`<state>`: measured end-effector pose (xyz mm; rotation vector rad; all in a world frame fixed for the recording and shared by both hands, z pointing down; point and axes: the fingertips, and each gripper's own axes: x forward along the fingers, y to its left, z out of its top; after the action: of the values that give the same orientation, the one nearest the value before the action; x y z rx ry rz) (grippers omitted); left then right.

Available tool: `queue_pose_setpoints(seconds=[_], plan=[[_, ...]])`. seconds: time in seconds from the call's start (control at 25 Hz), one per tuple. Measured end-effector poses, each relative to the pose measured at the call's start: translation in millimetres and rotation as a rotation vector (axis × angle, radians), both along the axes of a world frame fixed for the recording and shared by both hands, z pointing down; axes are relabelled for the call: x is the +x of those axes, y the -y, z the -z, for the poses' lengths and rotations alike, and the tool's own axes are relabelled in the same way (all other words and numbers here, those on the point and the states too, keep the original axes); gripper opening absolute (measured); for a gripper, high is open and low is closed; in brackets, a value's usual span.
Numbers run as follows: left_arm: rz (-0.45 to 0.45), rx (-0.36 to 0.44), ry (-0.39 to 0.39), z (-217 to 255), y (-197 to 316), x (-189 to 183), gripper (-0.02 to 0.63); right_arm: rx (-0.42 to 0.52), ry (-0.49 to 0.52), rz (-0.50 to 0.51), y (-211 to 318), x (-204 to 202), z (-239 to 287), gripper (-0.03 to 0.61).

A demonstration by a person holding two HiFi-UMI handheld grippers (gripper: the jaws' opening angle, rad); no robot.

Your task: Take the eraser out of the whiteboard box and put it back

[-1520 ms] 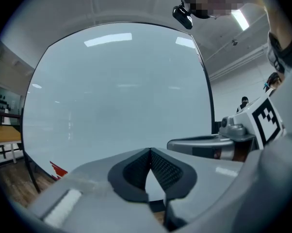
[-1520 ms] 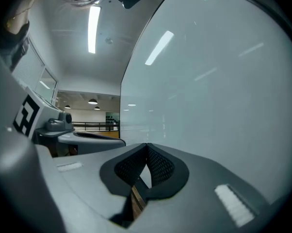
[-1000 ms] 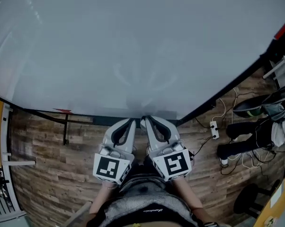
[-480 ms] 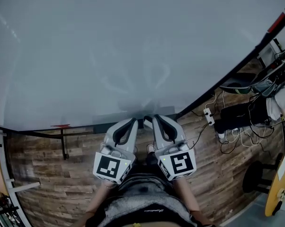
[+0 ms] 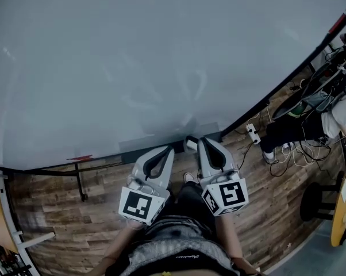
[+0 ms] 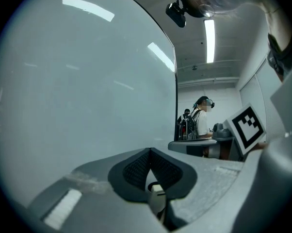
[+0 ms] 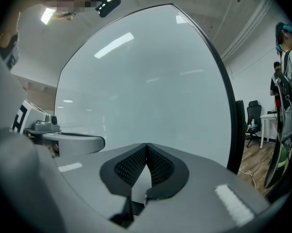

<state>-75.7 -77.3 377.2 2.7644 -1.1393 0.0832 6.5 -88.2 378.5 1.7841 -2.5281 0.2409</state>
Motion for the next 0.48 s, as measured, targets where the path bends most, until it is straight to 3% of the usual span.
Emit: queue_pose_setpoints(seconds=[0.24, 0.48], plan=[[0.025, -0.018, 0.014, -4.5, 1.6, -2.8, 0.002, 0.007, -0.009, 0.044, -2.7, -5.2, -1.2, 0.002], [0.048, 0.001, 0.020, 2.3, 2.2, 18.0, 0.002, 0.020, -0.022, 0.086, 5.1, 8.5, 4.1, 0.002]])
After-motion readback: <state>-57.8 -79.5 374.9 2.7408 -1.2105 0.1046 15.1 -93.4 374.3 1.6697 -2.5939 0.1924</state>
